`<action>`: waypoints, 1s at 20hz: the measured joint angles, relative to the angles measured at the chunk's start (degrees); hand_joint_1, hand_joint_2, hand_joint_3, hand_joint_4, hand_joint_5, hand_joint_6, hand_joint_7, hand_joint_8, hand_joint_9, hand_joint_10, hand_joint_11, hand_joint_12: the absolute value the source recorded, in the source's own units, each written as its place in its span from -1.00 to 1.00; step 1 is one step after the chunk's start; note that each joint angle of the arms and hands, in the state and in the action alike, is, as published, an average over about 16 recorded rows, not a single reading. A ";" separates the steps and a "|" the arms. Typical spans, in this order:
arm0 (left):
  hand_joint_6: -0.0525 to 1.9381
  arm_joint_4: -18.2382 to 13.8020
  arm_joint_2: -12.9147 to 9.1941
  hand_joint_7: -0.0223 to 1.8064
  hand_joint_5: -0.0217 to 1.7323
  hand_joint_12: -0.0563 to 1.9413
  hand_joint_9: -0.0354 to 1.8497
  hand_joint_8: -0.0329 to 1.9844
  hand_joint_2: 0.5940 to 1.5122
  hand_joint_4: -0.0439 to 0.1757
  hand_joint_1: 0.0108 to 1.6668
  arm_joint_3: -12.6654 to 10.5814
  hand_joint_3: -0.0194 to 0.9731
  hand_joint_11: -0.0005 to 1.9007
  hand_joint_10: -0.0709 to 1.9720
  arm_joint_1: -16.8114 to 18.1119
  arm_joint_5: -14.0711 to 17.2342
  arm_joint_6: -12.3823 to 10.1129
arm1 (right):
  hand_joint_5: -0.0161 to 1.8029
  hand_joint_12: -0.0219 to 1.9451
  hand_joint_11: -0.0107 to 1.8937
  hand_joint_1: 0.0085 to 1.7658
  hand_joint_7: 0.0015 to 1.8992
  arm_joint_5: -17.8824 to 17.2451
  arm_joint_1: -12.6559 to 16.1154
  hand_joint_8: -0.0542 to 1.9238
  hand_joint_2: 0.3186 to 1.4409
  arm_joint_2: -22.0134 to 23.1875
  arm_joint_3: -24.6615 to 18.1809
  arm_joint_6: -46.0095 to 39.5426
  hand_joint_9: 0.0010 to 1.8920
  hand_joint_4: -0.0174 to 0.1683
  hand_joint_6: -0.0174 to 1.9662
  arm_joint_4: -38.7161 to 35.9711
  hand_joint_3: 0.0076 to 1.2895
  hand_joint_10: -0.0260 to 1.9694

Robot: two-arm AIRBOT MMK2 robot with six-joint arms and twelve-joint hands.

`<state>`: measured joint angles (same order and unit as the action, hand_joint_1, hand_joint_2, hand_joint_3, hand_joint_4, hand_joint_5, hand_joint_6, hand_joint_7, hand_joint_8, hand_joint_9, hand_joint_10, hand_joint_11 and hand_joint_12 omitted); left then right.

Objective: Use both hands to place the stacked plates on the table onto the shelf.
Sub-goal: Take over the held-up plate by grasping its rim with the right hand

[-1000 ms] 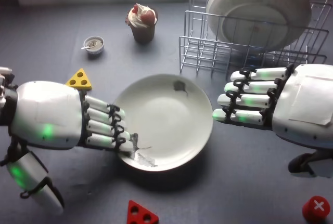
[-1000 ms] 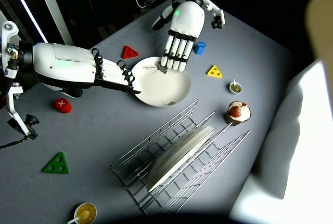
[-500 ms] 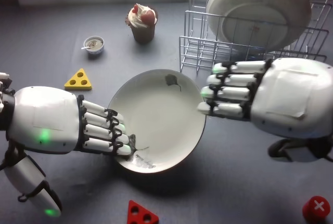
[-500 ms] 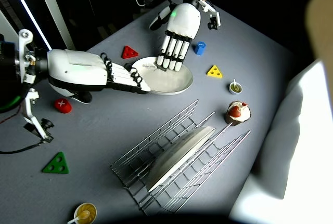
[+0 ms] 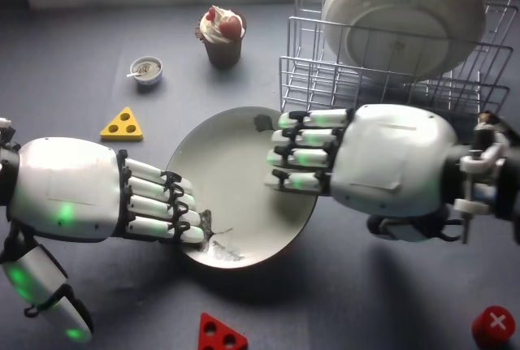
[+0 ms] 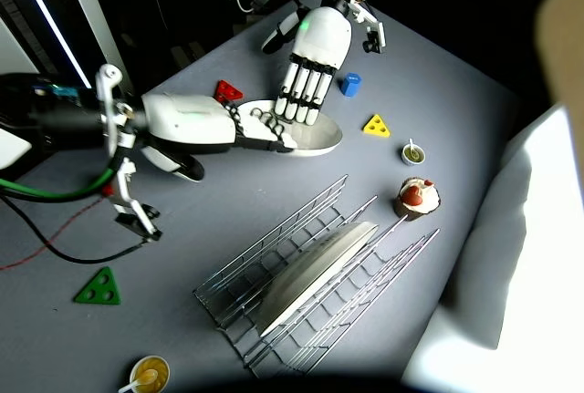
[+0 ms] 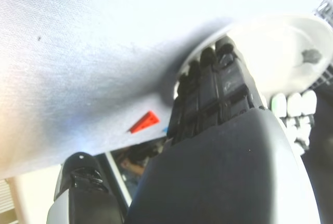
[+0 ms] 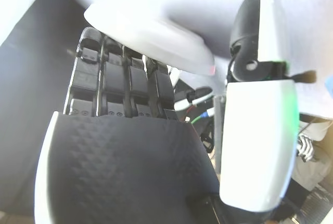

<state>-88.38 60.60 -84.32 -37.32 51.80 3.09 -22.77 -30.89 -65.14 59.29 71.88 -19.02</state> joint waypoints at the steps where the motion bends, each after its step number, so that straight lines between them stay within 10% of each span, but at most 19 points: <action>1: -0.98 0.08 0.05 -0.83 -0.86 -0.94 -0.81 -0.97 -0.27 -0.69 -0.90 -0.12 -0.96 -0.83 -0.94 -0.12 0.09 -0.01 | -0.66 -0.93 -0.78 0.30 -0.77 0.11 0.17 -0.93 0.03 -1.21 0.97 0.00 -0.79 -0.82 -0.97 -0.23 -0.99 -0.98; 14: -0.98 0.45 0.36 -0.85 -0.88 -0.96 -0.83 -0.98 -0.26 -0.69 -0.91 -0.84 -0.96 -0.85 -0.94 -0.81 0.58 -0.10 | -0.53 -0.87 -0.67 0.39 -0.63 1.84 3.54 -0.93 0.04 -11.28 7.73 -0.01 -0.67 -0.79 -0.97 -3.69 -0.99 -0.97; 20: -0.98 0.54 0.33 -0.86 -0.89 -0.96 -0.82 -0.98 -0.26 -0.70 -0.91 -1.06 -0.96 -0.84 -0.94 -0.81 0.79 -0.18 | -0.35 -0.46 -0.41 0.47 -0.39 1.14 4.47 -0.81 0.06 -11.93 7.63 0.01 -0.40 -0.80 -0.81 -4.41 -0.99 -0.78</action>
<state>-87.84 60.94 -85.38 -38.13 52.58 2.90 -21.63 -26.42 -77.08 66.93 71.89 -23.43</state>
